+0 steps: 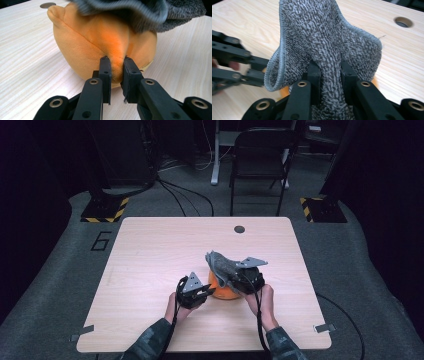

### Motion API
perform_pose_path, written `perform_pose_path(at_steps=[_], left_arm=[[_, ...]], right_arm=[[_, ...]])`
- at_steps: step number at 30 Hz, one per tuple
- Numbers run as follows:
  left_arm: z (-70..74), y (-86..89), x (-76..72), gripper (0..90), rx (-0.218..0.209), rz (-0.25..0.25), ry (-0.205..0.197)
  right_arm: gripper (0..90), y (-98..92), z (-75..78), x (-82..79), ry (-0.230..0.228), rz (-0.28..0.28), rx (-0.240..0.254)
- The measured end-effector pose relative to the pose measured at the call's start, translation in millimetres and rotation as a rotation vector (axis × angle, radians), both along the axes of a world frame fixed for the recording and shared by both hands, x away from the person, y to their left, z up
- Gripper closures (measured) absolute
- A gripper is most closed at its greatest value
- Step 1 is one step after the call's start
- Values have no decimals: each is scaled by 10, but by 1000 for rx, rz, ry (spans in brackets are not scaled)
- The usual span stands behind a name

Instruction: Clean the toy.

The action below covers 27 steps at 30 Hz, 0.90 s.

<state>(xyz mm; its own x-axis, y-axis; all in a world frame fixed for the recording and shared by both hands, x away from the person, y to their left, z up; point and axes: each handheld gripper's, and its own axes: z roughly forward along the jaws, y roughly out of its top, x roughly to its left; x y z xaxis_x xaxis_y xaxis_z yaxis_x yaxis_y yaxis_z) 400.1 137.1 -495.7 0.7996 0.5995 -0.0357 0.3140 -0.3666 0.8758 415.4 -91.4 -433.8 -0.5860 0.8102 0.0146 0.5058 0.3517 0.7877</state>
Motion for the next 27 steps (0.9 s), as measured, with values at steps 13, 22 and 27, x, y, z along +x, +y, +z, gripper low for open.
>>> perform_pose_path(at_steps=[13, 22, 27], left_arm=[[-9, 1, 10, 791, -14, -3, 10], [3, -21, 8, 792, -6, -17, 0], [-1, -6, 7, 791, -7, -13, 5]], right_arm=[[747, -441, -164, 148, 82, -121, 6], [748, -576, -333, 246, 142, -191, -23], [748, -696, -544, 313, 207, -240, -80]])
